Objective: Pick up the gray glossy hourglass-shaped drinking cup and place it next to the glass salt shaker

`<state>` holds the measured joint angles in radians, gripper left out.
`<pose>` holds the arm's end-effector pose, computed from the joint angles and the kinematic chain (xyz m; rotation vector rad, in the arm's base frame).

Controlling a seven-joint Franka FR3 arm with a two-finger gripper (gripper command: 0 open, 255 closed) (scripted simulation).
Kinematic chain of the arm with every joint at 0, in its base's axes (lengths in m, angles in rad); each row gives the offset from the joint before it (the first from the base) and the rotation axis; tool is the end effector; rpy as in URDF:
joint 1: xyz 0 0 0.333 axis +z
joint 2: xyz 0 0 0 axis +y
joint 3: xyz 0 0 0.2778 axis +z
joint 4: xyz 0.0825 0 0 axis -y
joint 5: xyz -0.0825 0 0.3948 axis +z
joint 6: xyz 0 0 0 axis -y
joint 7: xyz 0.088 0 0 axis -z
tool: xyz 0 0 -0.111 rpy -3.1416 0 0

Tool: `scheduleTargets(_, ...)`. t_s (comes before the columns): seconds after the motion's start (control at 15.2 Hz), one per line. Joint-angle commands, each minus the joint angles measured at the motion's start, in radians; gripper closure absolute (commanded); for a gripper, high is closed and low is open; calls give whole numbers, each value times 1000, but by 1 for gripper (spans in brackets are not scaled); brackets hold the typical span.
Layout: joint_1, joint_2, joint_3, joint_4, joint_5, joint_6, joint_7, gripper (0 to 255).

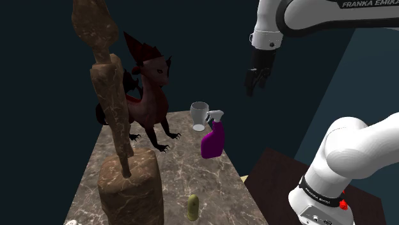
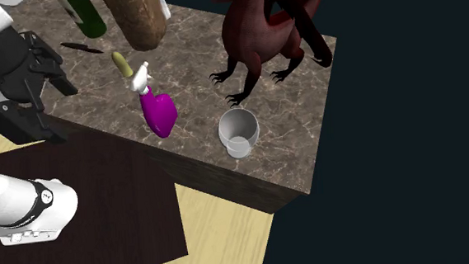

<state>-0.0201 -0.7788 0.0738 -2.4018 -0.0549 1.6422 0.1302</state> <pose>0.3522 0.0165 0.5409 3.0332 -0.1424 0.0400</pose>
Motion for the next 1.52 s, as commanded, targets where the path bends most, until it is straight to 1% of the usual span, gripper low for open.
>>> scheduleTargets(0.0,0,0,0,0,0,0,0,0)
scheduleTargets(0.4,-1,231,-33,67,34,152,-27,0)
scheduleTargets(0.73,4,431,-56,160,73,247,-59,0)
scheduleTargets(1.12,10,674,-75,314,136,318,-107,0)
scheduleTargets(1.45,8,878,-80,479,195,339,-147,0)
